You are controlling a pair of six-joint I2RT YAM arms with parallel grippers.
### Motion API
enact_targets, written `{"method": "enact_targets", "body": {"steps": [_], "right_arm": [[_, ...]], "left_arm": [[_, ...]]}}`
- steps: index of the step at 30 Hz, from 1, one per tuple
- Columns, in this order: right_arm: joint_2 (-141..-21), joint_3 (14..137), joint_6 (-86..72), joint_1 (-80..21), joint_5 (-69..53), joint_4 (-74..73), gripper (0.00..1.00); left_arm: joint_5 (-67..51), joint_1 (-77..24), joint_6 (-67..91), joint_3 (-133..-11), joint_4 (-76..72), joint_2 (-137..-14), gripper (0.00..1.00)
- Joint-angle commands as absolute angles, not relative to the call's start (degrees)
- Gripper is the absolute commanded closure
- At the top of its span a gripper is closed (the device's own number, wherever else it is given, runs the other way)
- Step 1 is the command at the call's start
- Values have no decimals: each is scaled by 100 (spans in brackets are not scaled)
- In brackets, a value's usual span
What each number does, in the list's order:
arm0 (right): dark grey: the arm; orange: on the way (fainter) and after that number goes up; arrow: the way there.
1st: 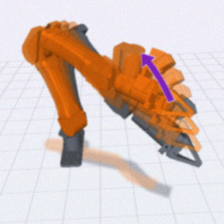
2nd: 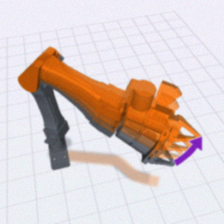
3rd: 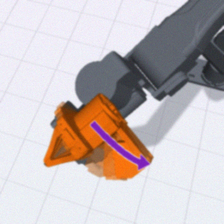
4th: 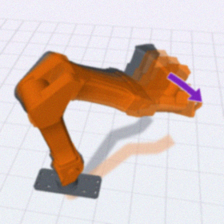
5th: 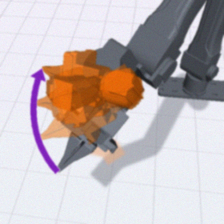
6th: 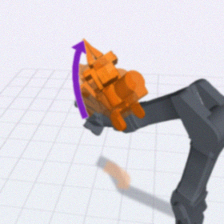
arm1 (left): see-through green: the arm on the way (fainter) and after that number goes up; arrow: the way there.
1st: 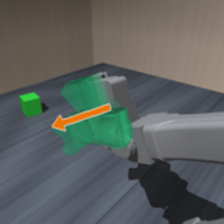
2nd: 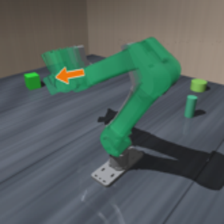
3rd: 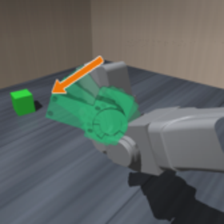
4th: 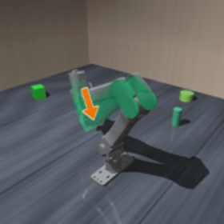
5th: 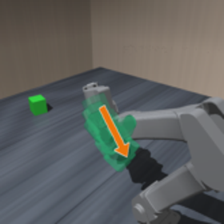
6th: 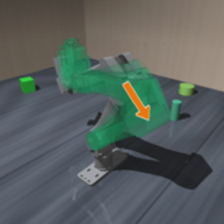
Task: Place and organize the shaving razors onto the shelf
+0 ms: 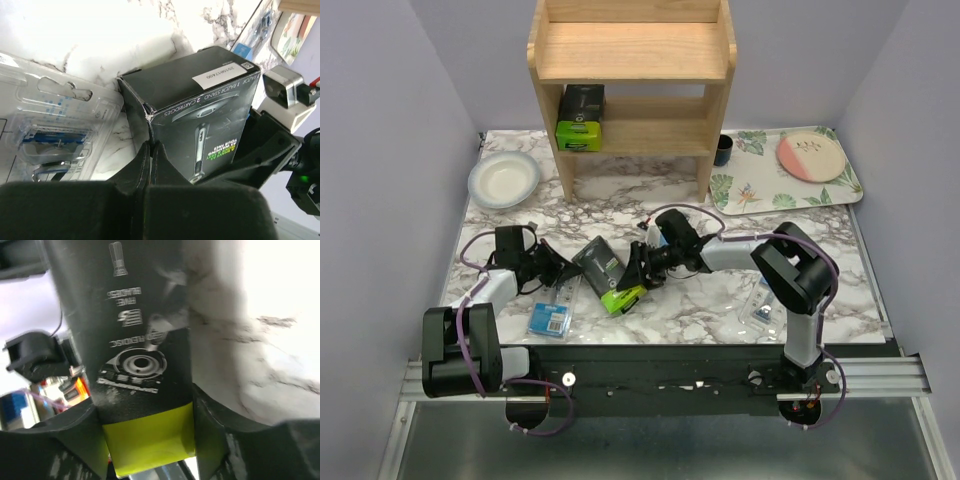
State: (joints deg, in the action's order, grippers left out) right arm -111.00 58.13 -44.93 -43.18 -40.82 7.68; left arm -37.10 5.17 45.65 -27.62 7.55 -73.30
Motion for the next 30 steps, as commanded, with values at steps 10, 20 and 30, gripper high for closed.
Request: {"method": "enact_targets", "body": {"steps": [10, 20, 30], "right_arm": [[-9431, 5897, -3129, -3104, -5369, -1150, 76], [-8895, 7452, -2830, -1776, -5749, -1855, 75], [-9298, 8217, -3612, -1459, -4905, -1213, 74]], "left_arm": [[-3972, 606, 3333, -4066, 639, -6909, 31], [-4456, -207, 2137, -5018, 1616, -6495, 15], [-4490, -1529, 633, -6029, 2241, -7145, 51]]}}
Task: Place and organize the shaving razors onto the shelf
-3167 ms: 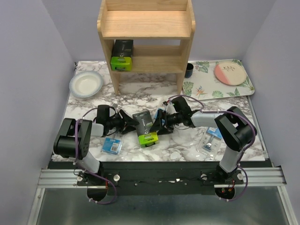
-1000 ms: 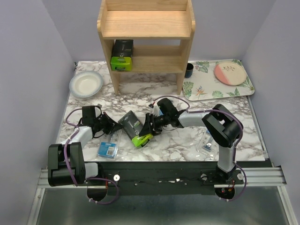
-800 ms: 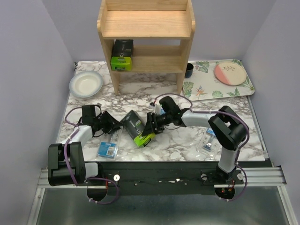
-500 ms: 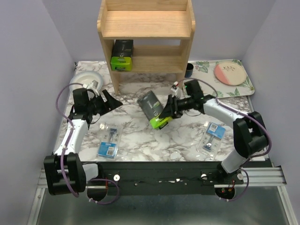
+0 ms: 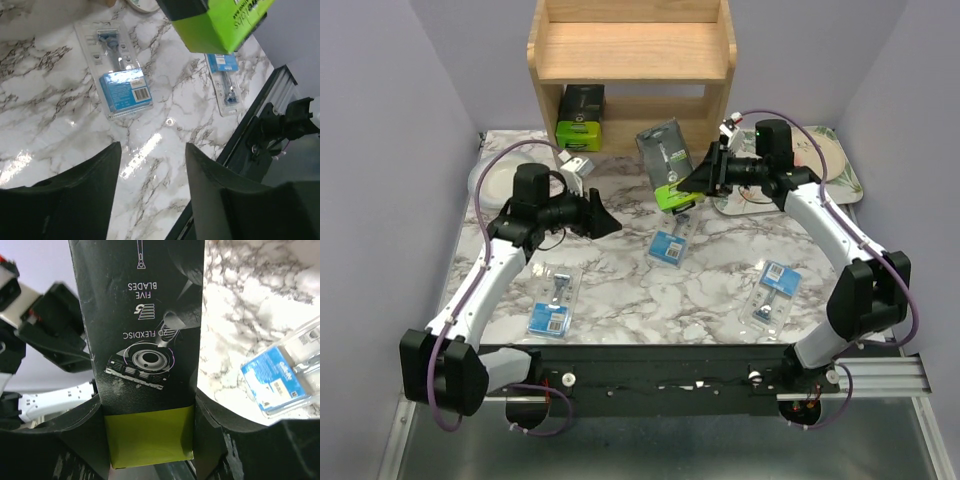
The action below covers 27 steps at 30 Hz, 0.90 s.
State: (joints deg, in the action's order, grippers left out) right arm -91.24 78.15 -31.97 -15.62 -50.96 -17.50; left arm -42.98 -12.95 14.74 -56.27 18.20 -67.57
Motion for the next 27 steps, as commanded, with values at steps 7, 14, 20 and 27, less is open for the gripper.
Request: {"method": "enact_targets", "body": {"steps": [7, 14, 20, 27], "right_arm": [[-9694, 8507, -4288, -1319, -4676, -765, 73], [-9791, 8534, -4912, -1231, -4447, -722, 72], [-9993, 8402, -5457, -1090, -4535, -238, 70], [-10116, 8209, -5914, -1063, -4290, -62, 61]], "left_arm": [[-4370, -1959, 308, -6670, 2408, -7787, 100], [-3421, -2540, 97, -7312, 2321, -8374, 100], [-3138, -2803, 35, -8111, 2364, -9034, 100], [-2611, -3137, -105, -8771, 2224, -9658, 100]]}}
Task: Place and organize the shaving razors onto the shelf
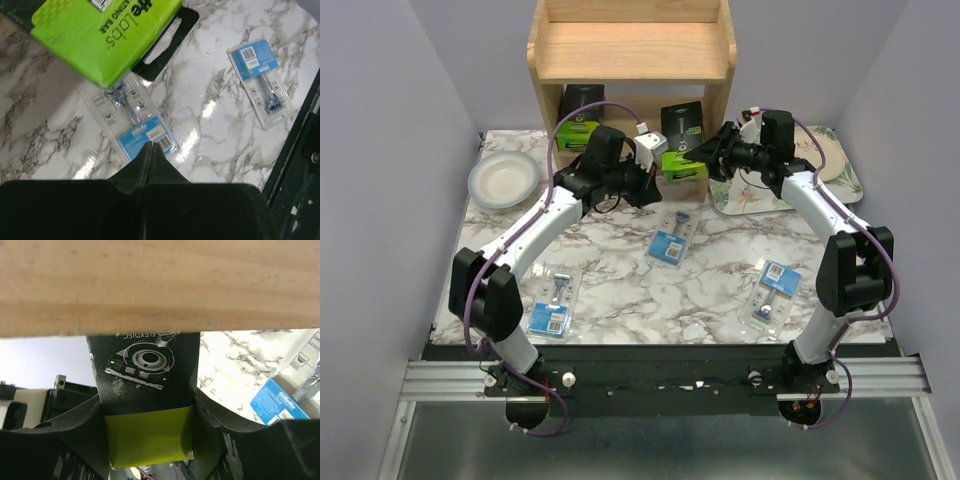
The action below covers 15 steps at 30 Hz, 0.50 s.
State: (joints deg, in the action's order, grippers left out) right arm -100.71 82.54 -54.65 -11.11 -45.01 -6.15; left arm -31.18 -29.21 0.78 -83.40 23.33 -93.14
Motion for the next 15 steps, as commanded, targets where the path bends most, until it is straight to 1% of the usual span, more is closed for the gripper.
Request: {"method": "enact_targets", "body": {"steps": [1, 2, 4, 5, 8, 10, 15], "right_arm": [[-10116, 8174, -5932, -1055, -4272, -62, 59], [-10108, 8156, -5959, -1055, -4263, 147, 54], [-10142, 8165, -5994, -1029, -4280, 184, 48], [-10143, 8174, -5994, -1020, -4289, 185, 44], [-10151, 8191, -5915, -993, -4272, 88, 37], [-10108, 8157, -5854, -976, -4245, 62, 35], [-9967, 7972, -5792, -976, -4245, 132, 34]], "left_arm": [[-2549, -3164, -114, -8911, 2189, -9720, 100], [-2523, -3216, -123, -8990, 2171, -9851, 100], [-2392, -3260, -123, -9114, 2101, -9966, 100], [-2347, -3296, -123, -9227, 2074, -10054, 100], [-2171, -3322, -71, -9386, 1987, -10212, 100], [-2153, -3331, -53, -9457, 1890, -10283, 100], [-1856, -3375, -26, -9659, 1644, -10529, 100]]}}
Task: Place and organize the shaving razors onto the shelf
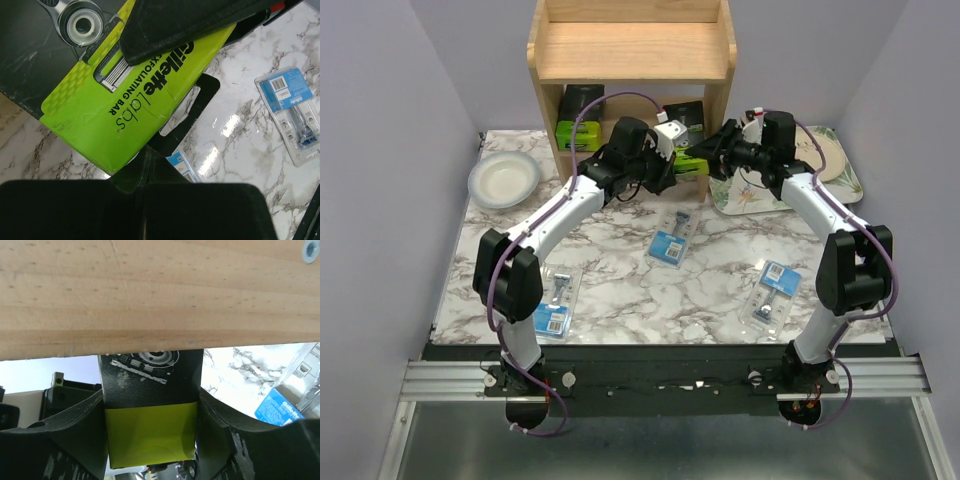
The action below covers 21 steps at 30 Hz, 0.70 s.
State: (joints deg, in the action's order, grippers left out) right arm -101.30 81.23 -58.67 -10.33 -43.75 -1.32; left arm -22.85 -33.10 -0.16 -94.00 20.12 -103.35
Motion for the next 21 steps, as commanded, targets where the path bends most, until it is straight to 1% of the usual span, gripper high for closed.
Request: {"method": "enact_targets", "body": {"steps": [1, 8, 13, 21], "right_arm": [[-9941, 7972, -5766, -976, -4228, 132, 33], [-9835, 7893, -5660, -940, -4184, 97, 31], [-9782, 7796, -5634, -905, -4201, 70, 30], [-9668, 7594, -5757, -844, -4447, 211, 28]], "left_arm": [[-1811, -3410, -18, -9720, 1591, -10590, 100], [-1275, -3472, 123, -10256, 1591, -10986, 100], [-1327, -3498, 184, -10353, 1503, -11056, 100], [-774, -3542, 114, -10599, 1450, -11223, 100]]}}
